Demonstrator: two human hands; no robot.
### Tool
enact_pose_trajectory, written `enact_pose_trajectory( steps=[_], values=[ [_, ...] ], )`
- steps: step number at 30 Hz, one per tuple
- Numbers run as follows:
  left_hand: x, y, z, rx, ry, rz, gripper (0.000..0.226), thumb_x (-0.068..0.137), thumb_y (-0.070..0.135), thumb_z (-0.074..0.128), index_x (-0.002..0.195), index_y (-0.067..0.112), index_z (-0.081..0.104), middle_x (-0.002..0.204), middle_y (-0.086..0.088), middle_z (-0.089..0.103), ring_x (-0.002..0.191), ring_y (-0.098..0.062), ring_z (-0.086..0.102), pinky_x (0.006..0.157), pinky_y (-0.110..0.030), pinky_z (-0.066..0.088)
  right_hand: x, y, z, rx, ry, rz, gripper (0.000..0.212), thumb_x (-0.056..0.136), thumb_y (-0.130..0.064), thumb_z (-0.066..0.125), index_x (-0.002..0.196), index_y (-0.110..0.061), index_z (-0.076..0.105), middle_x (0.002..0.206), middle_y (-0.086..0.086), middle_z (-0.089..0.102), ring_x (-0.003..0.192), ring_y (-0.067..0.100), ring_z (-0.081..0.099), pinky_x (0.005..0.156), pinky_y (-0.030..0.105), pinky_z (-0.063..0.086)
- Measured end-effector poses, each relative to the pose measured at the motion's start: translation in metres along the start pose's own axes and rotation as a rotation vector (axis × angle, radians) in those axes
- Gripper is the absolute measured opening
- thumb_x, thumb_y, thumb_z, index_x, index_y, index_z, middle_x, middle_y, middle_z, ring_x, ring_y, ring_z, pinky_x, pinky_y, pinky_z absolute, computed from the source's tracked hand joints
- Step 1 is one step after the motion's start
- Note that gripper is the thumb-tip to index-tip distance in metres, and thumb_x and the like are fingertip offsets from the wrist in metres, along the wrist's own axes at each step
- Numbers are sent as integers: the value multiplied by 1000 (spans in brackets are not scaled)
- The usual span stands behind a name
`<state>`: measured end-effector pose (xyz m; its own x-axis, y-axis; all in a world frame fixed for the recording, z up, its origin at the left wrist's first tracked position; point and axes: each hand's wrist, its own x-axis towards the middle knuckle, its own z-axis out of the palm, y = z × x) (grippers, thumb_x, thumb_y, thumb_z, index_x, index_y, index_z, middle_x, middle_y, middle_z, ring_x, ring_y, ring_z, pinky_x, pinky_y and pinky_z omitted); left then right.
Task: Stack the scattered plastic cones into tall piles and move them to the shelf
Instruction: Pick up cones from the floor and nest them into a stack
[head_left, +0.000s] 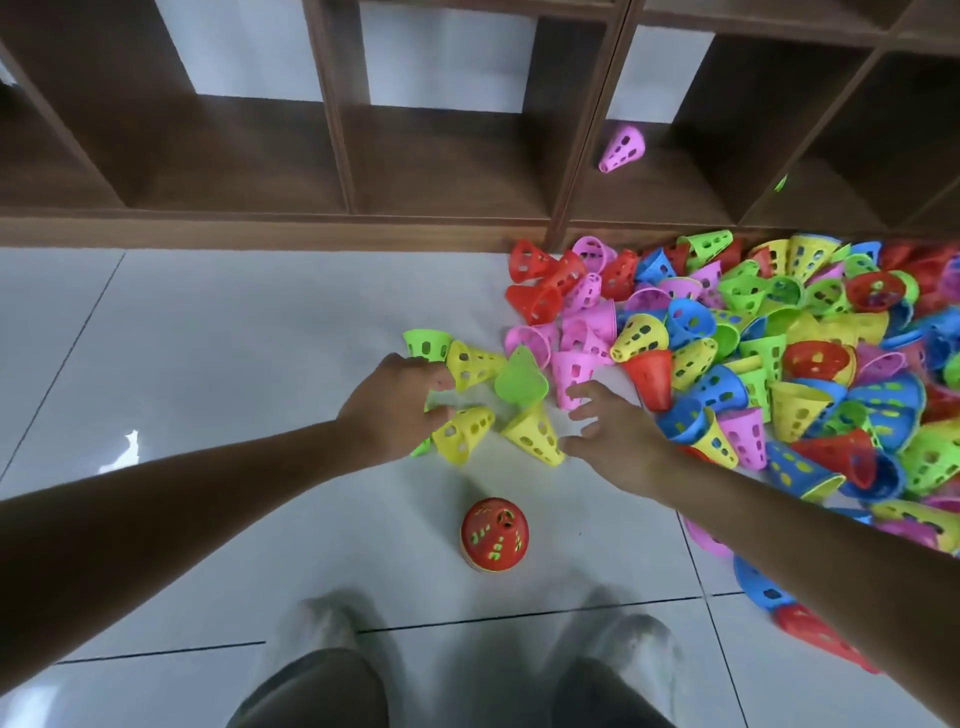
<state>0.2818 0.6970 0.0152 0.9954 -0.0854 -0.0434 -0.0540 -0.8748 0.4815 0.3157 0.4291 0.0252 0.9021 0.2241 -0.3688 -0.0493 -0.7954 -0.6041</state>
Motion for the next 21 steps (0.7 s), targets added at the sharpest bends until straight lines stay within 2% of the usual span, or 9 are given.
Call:
enact_pose_trajectory(
  steps=[2,5,7,11,16,19,21],
  values=[
    [9,6,12,38,-14,27,31,87,32,71,114,16,69,113,-1,71,107,-30,56,85,-26,37,8,5,5,-85,-34,-21,60,86,-18,74,139,-21,45,128,6,60,113,24,58,90,30,48],
    [20,12,28,99,-64,-19,46,83,52,66,113,17,70,109,-5,72,109,-35,56,91,-36,45,14,14,18,-133,-58,-25,72,85,-19,75,147,-19,37,136,10,56,123,24,54,98,30,44],
    [28,16,36,147,-129,-63,54,79,61,59,110,17,68,105,-8,70,108,-35,57,88,-39,47,15,19,30,-150,-62,-15,75,84,-23,76,148,-20,35,138,11,53,125,27,53,102,37,45],
    [38,19,42,221,-265,-142,49,83,53,69,117,18,62,114,-7,67,111,-32,59,90,-40,50,16,20,52,-194,-37,-11,79,85,-32,75,148,-17,30,139,11,49,128,31,47,102,47,45],
    [31,16,52,175,-349,-235,54,79,51,73,120,18,59,106,-8,67,102,-30,63,84,-40,53,12,10,77,-193,91,1,69,90,-28,70,145,-15,32,136,8,50,127,28,43,93,43,47],
    [26,12,56,165,-335,-251,49,76,47,75,111,18,59,100,-6,66,97,-28,62,78,-37,51,7,9,85,-175,137,38,56,92,-23,66,138,-14,38,131,9,51,124,28,43,90,42,46],
    [22,11,53,115,-303,-267,39,72,43,77,96,19,59,89,-2,62,90,-27,61,68,-33,45,1,12,89,-118,130,53,53,92,-21,66,138,-12,39,131,10,48,123,29,44,91,42,46]
  ],
)
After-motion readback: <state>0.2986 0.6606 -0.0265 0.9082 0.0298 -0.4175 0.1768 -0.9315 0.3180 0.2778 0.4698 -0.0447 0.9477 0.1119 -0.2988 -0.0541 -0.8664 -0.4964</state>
